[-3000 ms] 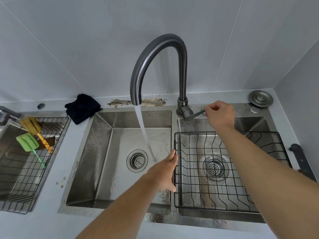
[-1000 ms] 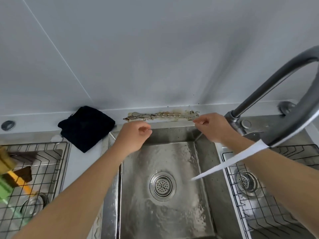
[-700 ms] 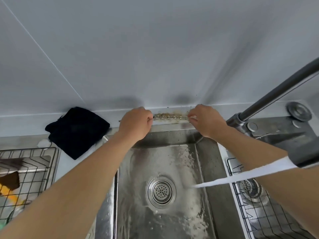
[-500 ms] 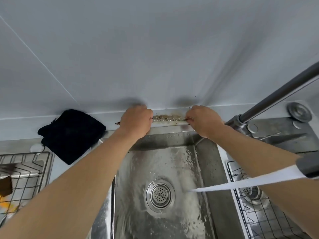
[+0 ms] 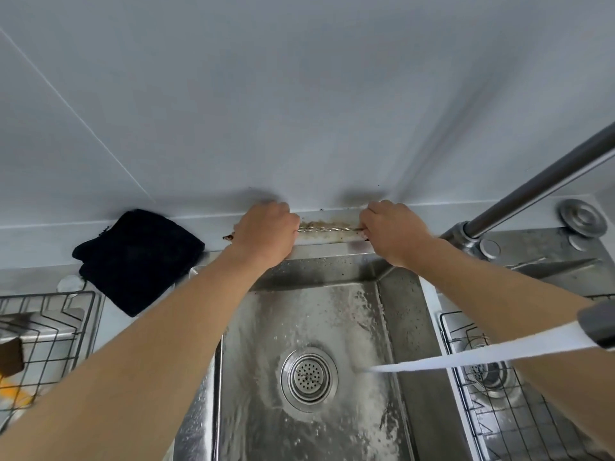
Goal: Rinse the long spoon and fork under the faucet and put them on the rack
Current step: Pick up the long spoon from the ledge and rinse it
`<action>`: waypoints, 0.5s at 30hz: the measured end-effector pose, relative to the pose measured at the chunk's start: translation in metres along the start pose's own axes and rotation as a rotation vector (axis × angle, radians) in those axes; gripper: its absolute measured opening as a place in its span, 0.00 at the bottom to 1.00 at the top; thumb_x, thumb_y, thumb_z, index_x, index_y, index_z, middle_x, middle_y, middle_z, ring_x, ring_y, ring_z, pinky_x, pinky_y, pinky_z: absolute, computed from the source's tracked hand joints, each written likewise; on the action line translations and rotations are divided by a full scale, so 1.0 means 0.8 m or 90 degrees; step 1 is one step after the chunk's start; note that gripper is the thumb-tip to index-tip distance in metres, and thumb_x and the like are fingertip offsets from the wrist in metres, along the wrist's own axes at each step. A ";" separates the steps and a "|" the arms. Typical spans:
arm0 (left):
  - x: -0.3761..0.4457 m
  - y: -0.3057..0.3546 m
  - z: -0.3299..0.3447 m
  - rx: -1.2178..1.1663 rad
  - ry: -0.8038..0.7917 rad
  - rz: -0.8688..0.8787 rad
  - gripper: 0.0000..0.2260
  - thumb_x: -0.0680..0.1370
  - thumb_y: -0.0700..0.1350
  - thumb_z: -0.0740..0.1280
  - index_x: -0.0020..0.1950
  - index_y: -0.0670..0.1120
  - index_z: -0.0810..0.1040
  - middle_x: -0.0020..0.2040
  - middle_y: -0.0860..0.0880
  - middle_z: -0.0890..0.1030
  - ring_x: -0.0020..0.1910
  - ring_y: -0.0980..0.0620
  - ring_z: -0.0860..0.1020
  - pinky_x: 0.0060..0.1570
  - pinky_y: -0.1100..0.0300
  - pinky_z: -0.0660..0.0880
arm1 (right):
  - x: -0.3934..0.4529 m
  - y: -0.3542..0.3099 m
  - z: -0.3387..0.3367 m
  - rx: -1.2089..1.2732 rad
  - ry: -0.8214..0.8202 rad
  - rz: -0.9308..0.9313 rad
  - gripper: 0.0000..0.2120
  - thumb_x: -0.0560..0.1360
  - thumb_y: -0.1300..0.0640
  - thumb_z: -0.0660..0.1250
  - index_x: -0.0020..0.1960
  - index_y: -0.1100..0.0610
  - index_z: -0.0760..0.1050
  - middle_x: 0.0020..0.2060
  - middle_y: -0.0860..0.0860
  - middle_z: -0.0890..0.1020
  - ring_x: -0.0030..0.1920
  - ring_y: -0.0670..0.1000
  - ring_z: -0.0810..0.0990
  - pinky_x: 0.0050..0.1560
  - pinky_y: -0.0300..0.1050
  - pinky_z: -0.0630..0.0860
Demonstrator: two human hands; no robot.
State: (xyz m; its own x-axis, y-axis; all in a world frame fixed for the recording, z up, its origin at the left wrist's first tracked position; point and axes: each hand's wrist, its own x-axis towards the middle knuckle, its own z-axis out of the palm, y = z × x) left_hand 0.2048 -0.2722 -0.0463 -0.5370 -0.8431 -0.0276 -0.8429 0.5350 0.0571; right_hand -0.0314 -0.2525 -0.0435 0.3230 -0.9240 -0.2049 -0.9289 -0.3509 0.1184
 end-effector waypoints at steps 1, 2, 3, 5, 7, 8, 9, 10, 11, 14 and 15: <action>0.000 0.000 0.001 -0.006 0.005 -0.001 0.10 0.76 0.39 0.62 0.40 0.44 0.82 0.35 0.46 0.77 0.37 0.44 0.75 0.36 0.55 0.71 | -0.002 0.001 -0.001 -0.003 0.003 -0.001 0.09 0.77 0.61 0.60 0.57 0.56 0.73 0.52 0.53 0.77 0.51 0.55 0.74 0.43 0.44 0.61; -0.001 0.000 0.002 -0.009 0.008 -0.001 0.10 0.77 0.40 0.62 0.41 0.44 0.83 0.36 0.47 0.77 0.37 0.45 0.75 0.36 0.55 0.71 | -0.004 0.001 -0.003 -0.003 0.008 -0.003 0.09 0.77 0.61 0.61 0.57 0.57 0.73 0.52 0.53 0.76 0.51 0.55 0.74 0.43 0.44 0.61; -0.003 0.001 0.002 -0.006 0.011 -0.002 0.09 0.77 0.39 0.63 0.41 0.45 0.83 0.36 0.47 0.76 0.38 0.46 0.74 0.35 0.54 0.71 | -0.006 0.002 -0.005 -0.005 0.012 -0.007 0.09 0.78 0.61 0.61 0.57 0.57 0.73 0.52 0.53 0.76 0.50 0.54 0.73 0.43 0.44 0.61; -0.005 0.002 0.000 0.012 0.020 -0.003 0.08 0.77 0.38 0.64 0.42 0.46 0.83 0.37 0.48 0.76 0.36 0.47 0.73 0.34 0.55 0.71 | -0.012 0.002 -0.010 -0.002 0.022 -0.017 0.08 0.78 0.60 0.61 0.56 0.57 0.73 0.51 0.53 0.76 0.48 0.54 0.73 0.42 0.44 0.61; -0.010 0.004 -0.006 0.022 0.029 0.001 0.09 0.78 0.39 0.64 0.43 0.46 0.83 0.37 0.48 0.77 0.34 0.48 0.71 0.34 0.56 0.68 | -0.020 0.001 -0.016 0.012 0.035 -0.019 0.07 0.78 0.61 0.61 0.54 0.57 0.73 0.49 0.53 0.76 0.44 0.53 0.71 0.41 0.44 0.61; -0.014 0.005 -0.009 0.026 0.034 0.008 0.09 0.78 0.39 0.64 0.44 0.46 0.83 0.37 0.49 0.78 0.34 0.49 0.71 0.34 0.56 0.68 | -0.025 0.001 -0.019 0.017 0.041 -0.018 0.06 0.77 0.62 0.61 0.53 0.57 0.74 0.48 0.53 0.76 0.42 0.52 0.68 0.41 0.45 0.61; -0.020 0.007 -0.013 0.031 0.038 0.014 0.08 0.78 0.39 0.65 0.44 0.46 0.83 0.36 0.49 0.79 0.34 0.49 0.72 0.35 0.56 0.69 | -0.031 0.001 -0.022 0.020 0.050 -0.018 0.06 0.77 0.62 0.61 0.52 0.57 0.74 0.47 0.53 0.76 0.40 0.51 0.67 0.40 0.45 0.61; -0.027 0.010 -0.018 0.039 0.038 0.015 0.08 0.78 0.39 0.65 0.45 0.47 0.83 0.37 0.50 0.79 0.34 0.49 0.73 0.36 0.56 0.69 | -0.039 0.000 -0.025 0.024 0.064 -0.019 0.05 0.77 0.62 0.62 0.51 0.57 0.75 0.46 0.53 0.77 0.39 0.50 0.66 0.40 0.45 0.62; -0.035 0.012 -0.024 0.045 0.038 0.013 0.07 0.78 0.39 0.66 0.45 0.48 0.82 0.37 0.50 0.79 0.34 0.49 0.74 0.37 0.56 0.69 | -0.046 0.000 -0.029 0.032 0.079 -0.021 0.04 0.76 0.63 0.63 0.49 0.57 0.75 0.44 0.53 0.77 0.38 0.50 0.65 0.39 0.45 0.63; -0.056 0.022 -0.041 0.047 0.038 0.002 0.06 0.78 0.39 0.66 0.46 0.49 0.82 0.37 0.51 0.78 0.34 0.50 0.74 0.35 0.57 0.69 | -0.069 -0.007 -0.047 0.065 0.110 -0.020 0.04 0.77 0.62 0.62 0.46 0.57 0.75 0.41 0.53 0.77 0.36 0.51 0.68 0.39 0.46 0.68; -0.060 0.023 -0.043 0.050 0.038 0.003 0.06 0.78 0.39 0.67 0.46 0.48 0.82 0.37 0.51 0.78 0.34 0.50 0.74 0.35 0.57 0.67 | -0.073 -0.010 -0.051 0.076 0.107 -0.017 0.05 0.79 0.61 0.61 0.47 0.57 0.74 0.41 0.52 0.77 0.37 0.51 0.68 0.40 0.47 0.70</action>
State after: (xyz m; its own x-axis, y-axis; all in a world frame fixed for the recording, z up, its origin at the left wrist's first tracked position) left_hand 0.2162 -0.2236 -0.0099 -0.5398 -0.8412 0.0320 -0.8418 0.5393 -0.0212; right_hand -0.0356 -0.2019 0.0073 0.3647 -0.9302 -0.0409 -0.9310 -0.3650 -0.0026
